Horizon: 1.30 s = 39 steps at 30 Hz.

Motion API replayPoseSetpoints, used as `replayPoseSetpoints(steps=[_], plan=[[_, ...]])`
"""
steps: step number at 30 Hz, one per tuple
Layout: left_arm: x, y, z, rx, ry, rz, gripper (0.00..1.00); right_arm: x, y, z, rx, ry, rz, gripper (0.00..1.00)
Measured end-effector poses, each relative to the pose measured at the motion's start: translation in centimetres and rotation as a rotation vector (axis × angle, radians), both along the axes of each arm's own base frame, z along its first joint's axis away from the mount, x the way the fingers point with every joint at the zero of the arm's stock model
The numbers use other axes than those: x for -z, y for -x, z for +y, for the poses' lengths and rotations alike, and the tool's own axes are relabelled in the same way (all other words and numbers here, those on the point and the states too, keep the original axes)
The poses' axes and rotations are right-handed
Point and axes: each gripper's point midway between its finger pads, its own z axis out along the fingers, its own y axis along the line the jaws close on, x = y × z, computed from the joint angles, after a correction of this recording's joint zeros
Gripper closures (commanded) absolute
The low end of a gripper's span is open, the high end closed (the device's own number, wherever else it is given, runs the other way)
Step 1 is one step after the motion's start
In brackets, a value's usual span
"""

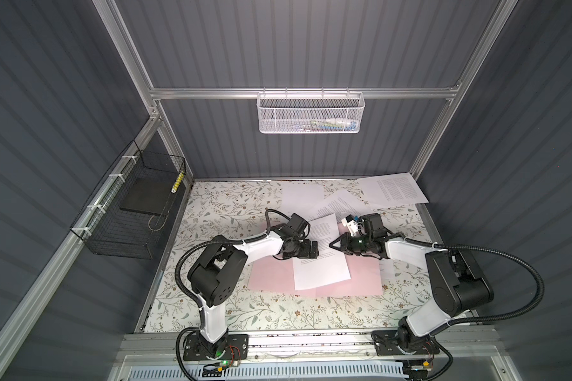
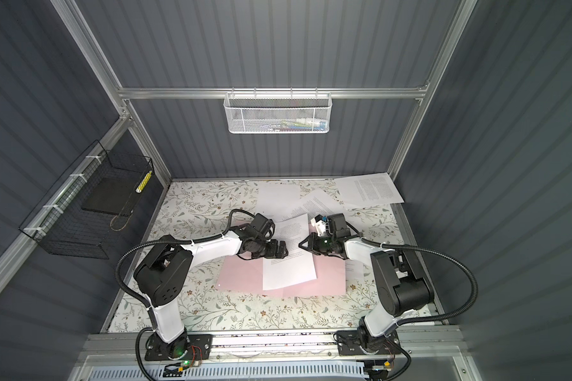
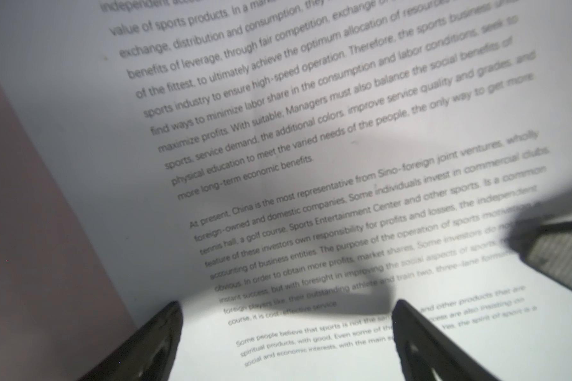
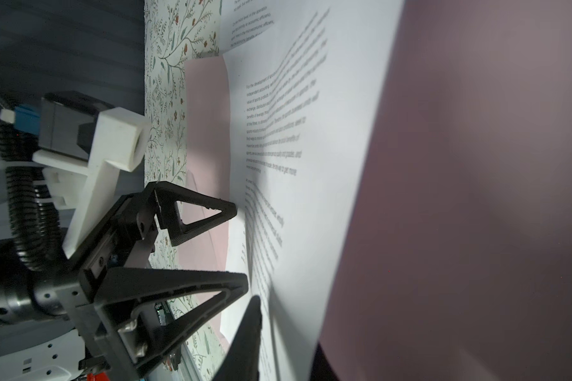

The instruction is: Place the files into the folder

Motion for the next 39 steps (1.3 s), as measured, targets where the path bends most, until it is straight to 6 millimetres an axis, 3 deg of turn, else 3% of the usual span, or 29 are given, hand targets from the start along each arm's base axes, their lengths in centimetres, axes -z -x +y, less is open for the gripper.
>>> replayPoseSetpoints(steps=[3, 7, 10, 12, 14, 16, 19, 21, 27, 30, 33, 39], plan=[[-0.1, 0.0, 0.0, 0.001, -0.002, 0.003, 0.0, 0.1, 0.0, -0.1, 0.007, -0.001, 0.009, 1.0], [-0.5, 0.3, 0.4, 0.005, -0.039, 0.032, 0.0, 0.4, -0.1, -0.4, 0.022, 0.008, 0.014, 1.0], [-2.8, -0.4, 0.5, 0.0, -0.049, 0.017, 0.0, 1.2, 0.2, -1.6, 0.06, 0.015, 0.032, 1.0], [-6.0, -1.3, 1.3, -0.024, -0.028, -0.034, 0.0, 1.8, 0.8, -2.5, 0.088, 0.02, 0.051, 1.0], [-10.2, -2.1, 3.7, -0.082, 0.012, -0.095, 0.0, 2.2, 1.4, -3.6, 0.121, 0.024, 0.067, 1.0], [-13.8, -3.3, 7.4, -0.169, 0.052, -0.162, 0.0, 2.5, 1.5, -4.1, 0.14, 0.025, 0.076, 1.0], [-16.7, -4.2, 14.4, -0.327, 0.039, -0.233, 0.0, 2.7, 1.4, -4.4, 0.149, 0.027, 0.08, 1.0], [-16.3, -3.7, 17.5, -0.383, 0.011, -0.218, 0.0, 3.0, 1.3, -4.4, 0.148, 0.025, 0.082, 1.0], [-10.5, -1.3, 21.5, -0.441, 0.012, -0.023, 0.04, 4.2, 1.3, -4.8, 0.158, 0.022, 0.112, 1.0], [-8.6, -1.3, 21.8, -0.453, 0.081, 0.055, 0.13, 4.4, 1.1, -5.2, 0.168, 0.014, 0.121, 1.0], [-7.5, -2.6, 20.6, -0.432, 0.162, 0.09, 0.24, 4.4, 1.0, -5.4, 0.173, 0.001, 0.123, 1.0], [-7.7, -2.2, 18.6, -0.378, 0.294, 0.101, 0.33, 4.0, 0.7, -5.5, 0.17, -0.027, 0.109, 1.0]])
